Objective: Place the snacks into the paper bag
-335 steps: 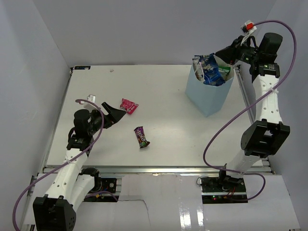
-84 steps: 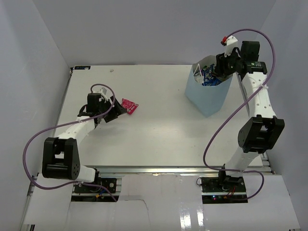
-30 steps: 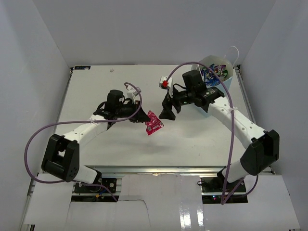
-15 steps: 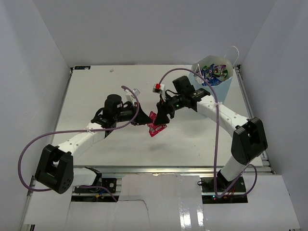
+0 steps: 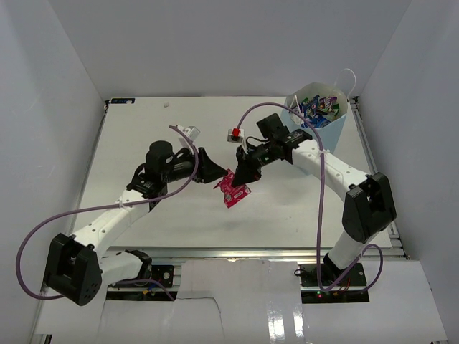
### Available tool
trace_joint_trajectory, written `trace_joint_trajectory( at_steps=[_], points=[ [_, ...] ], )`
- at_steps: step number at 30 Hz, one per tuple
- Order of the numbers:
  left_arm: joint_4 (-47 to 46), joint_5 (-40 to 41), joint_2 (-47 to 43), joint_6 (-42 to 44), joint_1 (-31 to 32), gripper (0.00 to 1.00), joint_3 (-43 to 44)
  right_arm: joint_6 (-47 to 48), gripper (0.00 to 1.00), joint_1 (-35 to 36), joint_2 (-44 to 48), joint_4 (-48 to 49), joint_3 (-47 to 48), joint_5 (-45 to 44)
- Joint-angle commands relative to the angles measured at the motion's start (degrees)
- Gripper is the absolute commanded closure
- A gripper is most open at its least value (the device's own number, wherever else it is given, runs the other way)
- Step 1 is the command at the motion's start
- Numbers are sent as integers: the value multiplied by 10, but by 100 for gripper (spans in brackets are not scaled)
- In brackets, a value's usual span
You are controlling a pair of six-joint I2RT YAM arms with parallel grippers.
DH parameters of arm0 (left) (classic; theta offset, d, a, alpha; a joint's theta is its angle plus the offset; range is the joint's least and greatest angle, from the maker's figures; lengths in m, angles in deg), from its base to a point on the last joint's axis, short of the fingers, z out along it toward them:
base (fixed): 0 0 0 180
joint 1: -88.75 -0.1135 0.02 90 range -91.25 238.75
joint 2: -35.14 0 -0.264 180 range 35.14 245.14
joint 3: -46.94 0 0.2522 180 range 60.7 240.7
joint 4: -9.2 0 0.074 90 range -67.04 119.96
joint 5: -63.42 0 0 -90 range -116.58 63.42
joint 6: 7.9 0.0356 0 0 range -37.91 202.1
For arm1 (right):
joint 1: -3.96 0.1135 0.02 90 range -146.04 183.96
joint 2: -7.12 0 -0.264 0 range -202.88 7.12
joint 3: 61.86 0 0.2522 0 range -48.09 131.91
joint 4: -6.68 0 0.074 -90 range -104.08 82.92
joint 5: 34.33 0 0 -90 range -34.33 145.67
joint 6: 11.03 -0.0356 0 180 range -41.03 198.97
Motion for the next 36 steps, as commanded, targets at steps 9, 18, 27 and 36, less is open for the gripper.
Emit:
trace_joint_trajectory(
  at_steps=[9,18,27,36],
  points=[
    [38,204,-151,14,-3,13,-9,151,92,-80,108,-78,206,-12],
    [37,226,-197,1,-5,7,-67,-35,92,-317,123,79,294,-132],
    [27,210,-165,4,-5,7,-67,-68,92,-365,52,109,246,-246],
    [24,209,-166,2,-5,7,-69,-2,92,-345,-5,101,194,-262]
  ],
)
